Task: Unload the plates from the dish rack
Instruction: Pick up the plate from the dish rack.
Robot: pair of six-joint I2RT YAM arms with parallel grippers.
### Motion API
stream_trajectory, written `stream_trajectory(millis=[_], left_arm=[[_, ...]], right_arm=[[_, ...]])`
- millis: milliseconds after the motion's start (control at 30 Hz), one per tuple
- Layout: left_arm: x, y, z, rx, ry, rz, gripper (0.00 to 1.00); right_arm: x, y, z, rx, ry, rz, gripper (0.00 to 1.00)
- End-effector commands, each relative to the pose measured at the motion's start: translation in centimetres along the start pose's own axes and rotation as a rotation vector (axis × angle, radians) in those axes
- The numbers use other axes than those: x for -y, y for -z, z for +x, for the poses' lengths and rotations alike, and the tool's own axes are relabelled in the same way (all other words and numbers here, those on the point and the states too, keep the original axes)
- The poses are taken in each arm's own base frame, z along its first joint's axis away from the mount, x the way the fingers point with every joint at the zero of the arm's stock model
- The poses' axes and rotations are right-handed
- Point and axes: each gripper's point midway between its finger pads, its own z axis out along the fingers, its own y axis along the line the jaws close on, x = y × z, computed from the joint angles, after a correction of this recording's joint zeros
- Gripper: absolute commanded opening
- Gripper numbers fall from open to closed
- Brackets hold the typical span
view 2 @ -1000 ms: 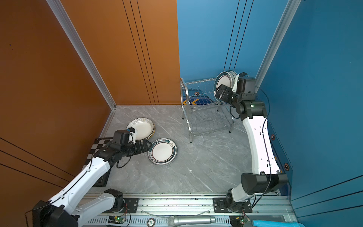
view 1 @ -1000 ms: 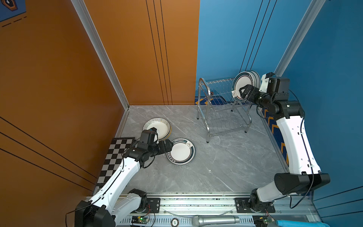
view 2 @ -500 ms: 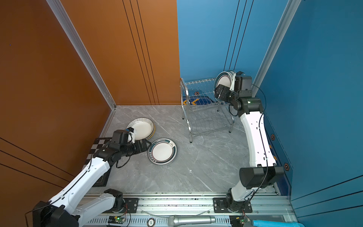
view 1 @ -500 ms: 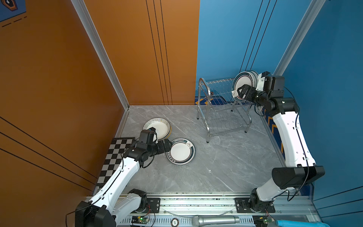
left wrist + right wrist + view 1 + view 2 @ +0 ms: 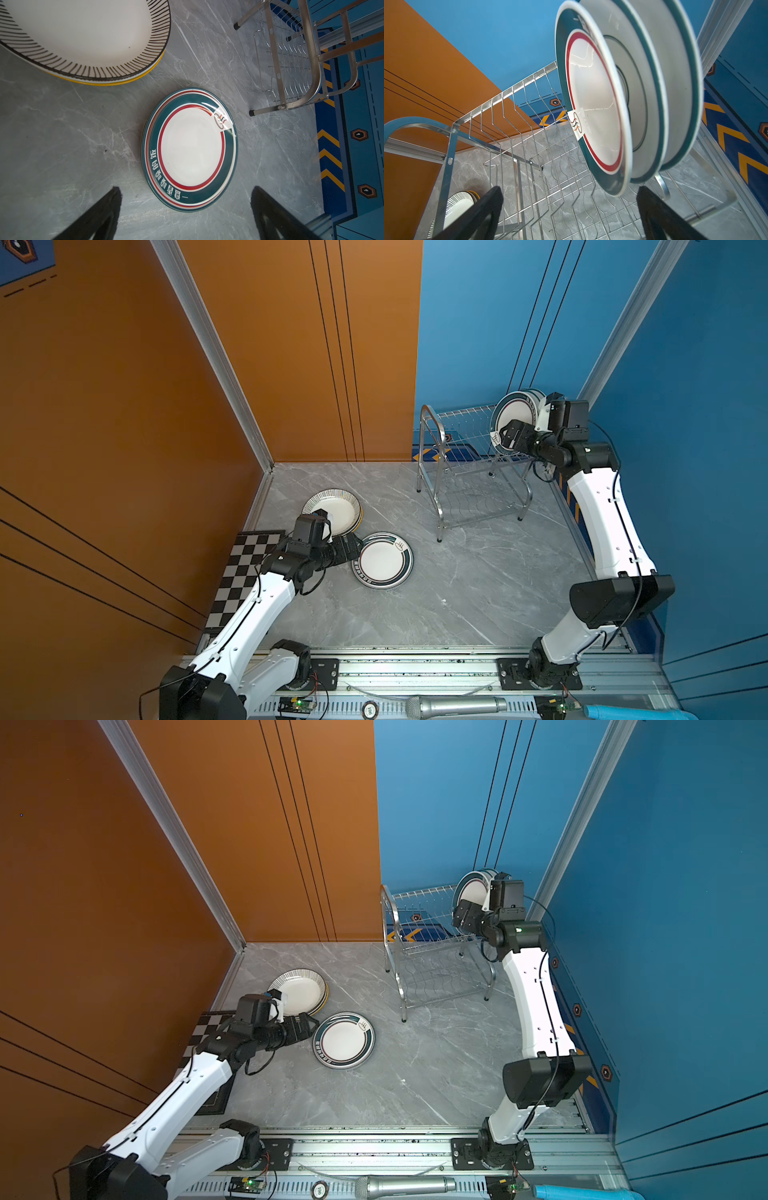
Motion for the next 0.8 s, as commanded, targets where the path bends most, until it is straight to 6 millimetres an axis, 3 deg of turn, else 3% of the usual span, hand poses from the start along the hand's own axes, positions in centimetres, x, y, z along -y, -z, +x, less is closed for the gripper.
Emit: stream_trajectory(millis=[0, 333, 767], left_arm=[[-0.8, -0.4, 0.7, -0.032, 0.025, -0.016, 0.98], [-1.1, -1.0, 0.5, -0.036, 0.028, -0.030, 0.98], [-1.0, -0.7, 0.4, -0.023, 0.030, -0.020, 0.98]], right_arm=[[-0.4, 0.0, -1.8, 0.074, 0.028, 0.018, 0.94], [-0.4, -1.6, -2.0, 0.110, 0.113, 0.080, 0.76], [0.1, -2.0, -2.3, 0.187, 0.161, 0.096, 0.51]])
